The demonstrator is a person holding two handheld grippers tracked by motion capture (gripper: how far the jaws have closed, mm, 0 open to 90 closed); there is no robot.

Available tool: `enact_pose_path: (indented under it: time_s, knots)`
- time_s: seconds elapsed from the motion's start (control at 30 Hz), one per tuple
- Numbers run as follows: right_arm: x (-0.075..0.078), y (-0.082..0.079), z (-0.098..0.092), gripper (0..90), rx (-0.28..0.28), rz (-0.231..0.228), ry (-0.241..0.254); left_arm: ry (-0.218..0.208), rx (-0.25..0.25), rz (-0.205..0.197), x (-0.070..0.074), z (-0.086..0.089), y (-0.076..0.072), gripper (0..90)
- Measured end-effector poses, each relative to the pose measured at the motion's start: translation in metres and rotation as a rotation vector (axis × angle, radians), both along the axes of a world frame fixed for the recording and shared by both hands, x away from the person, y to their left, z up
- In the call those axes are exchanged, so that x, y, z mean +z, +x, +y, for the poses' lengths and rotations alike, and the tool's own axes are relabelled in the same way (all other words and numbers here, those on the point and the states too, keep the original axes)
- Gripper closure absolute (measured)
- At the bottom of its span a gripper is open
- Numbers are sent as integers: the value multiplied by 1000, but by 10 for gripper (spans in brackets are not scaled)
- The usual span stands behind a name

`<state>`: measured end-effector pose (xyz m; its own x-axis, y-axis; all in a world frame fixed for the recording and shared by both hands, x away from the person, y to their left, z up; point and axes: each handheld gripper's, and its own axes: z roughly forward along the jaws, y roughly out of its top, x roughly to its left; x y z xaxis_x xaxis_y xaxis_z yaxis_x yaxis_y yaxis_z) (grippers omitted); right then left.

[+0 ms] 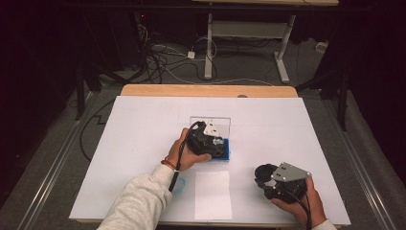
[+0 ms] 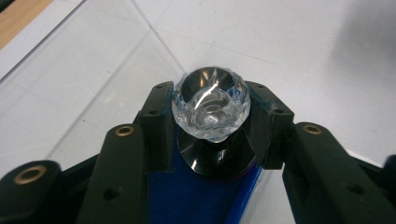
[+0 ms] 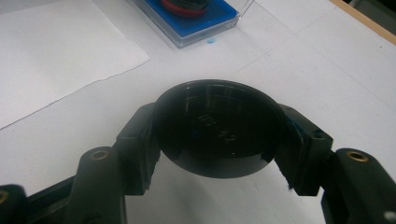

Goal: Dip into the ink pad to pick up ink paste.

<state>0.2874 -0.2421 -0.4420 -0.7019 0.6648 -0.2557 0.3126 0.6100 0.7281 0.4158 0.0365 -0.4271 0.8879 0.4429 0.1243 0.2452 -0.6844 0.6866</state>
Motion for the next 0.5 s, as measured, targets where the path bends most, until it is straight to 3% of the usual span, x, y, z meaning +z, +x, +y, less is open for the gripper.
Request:
enact_pose_path:
  time_s: [0.4, 0.5]
  knots:
    - [-2, -1, 3, 383, 12, 9, -14, -20, -1, -41, -7, 4, -5, 550]
    - [-2, -1, 3, 384, 17, 5, -17, 27, -6, -61, -4, -1, -8, 550]
